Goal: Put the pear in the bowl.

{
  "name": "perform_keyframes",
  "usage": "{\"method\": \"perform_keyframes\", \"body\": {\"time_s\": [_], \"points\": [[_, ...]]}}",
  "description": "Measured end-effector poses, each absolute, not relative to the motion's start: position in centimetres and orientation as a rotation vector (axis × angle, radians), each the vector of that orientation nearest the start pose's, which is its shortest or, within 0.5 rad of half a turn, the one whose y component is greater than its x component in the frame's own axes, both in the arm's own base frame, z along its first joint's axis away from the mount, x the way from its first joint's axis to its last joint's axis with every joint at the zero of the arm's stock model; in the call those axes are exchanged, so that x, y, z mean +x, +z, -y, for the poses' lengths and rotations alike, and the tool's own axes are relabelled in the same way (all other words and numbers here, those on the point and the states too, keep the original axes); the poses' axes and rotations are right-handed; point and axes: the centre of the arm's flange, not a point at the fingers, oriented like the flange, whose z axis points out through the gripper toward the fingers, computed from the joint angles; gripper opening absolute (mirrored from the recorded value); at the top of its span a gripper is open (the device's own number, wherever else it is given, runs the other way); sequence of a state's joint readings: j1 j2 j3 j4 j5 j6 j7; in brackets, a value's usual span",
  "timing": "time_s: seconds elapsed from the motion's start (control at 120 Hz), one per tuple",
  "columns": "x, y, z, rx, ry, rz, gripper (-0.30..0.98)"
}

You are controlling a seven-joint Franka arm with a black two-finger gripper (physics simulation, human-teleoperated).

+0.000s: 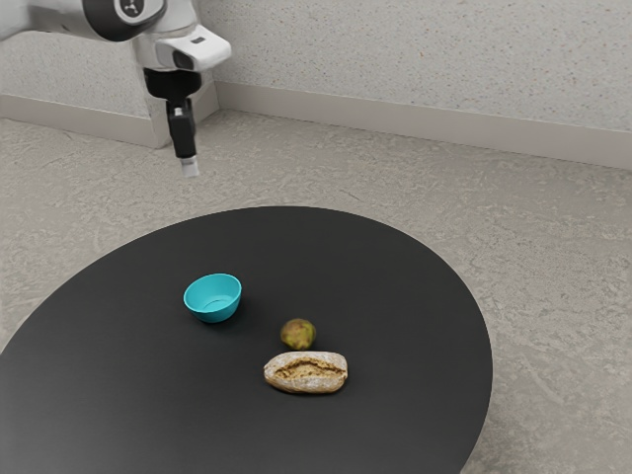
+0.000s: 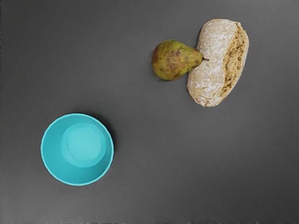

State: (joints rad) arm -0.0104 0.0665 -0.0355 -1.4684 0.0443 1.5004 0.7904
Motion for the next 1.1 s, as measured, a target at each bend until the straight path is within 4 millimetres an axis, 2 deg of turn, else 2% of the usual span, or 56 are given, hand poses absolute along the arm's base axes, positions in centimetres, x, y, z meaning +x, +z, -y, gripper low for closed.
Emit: {"method": "perform_keyframes", "body": {"time_s": [0.367,0.508,0.6,0.783,0.908,0.958,1.1], "points": [[56.7,63.0,2.0,-2.816,0.074,-1.321,0.69],[56.8,62.1,2.3,-2.732,0.099,-1.505,0.69],[56.7,59.2,3.5,-2.621,0.123,-1.701,0.69],[55.9,50.3,7.8,-2.315,0.102,-2.093,0.69],[56.6,47.7,10.5,-2.111,0.028,-2.265,0.69],[56.8,46.5,10.7,-2.057,0.023,-2.314,0.69],[58.0,42.8,9.7,-1.940,0.043,-2.429,0.69]]}}
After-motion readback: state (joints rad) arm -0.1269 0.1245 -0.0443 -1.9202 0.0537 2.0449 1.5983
